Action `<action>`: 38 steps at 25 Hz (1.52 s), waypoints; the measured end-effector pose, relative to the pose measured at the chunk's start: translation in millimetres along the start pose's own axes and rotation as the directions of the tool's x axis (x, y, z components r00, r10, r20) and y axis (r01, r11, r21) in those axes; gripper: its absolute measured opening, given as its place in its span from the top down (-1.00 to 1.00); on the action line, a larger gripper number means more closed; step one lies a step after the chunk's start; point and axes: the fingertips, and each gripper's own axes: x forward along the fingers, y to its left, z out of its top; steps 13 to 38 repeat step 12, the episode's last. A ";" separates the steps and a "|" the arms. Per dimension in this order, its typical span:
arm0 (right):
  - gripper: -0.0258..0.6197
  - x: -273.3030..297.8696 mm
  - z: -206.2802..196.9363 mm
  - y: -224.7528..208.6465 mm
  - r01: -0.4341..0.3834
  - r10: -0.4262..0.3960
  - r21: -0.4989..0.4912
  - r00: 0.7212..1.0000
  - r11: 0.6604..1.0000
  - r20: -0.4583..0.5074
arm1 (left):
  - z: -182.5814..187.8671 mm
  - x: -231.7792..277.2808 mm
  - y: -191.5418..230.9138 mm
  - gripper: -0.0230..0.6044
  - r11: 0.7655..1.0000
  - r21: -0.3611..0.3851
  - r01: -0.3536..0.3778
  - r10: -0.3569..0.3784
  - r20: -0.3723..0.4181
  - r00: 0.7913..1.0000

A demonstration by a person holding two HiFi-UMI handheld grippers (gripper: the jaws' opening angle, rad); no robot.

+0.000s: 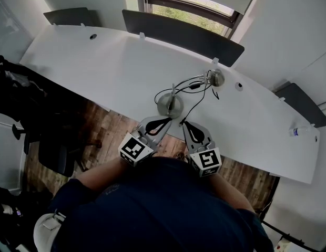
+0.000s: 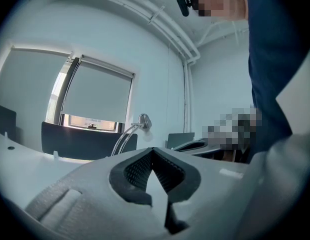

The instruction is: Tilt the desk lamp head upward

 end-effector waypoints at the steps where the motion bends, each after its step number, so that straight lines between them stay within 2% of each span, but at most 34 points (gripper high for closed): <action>1: 0.89 0.0 -0.4 -0.4 0.000 0.000 0.002 1.000 1.000 -0.004 | 0.5 0.0 0.4 0.91 1.000 -0.001 -0.003 0.003 0.001 1.000; 38: 0.89 -0.3 -1.2 -5.0 -0.008 0.007 0.026 1.000 1.000 0.017 | 0.1 3.3 -0.1 0.91 1.000 0.006 -0.017 0.017 0.000 1.000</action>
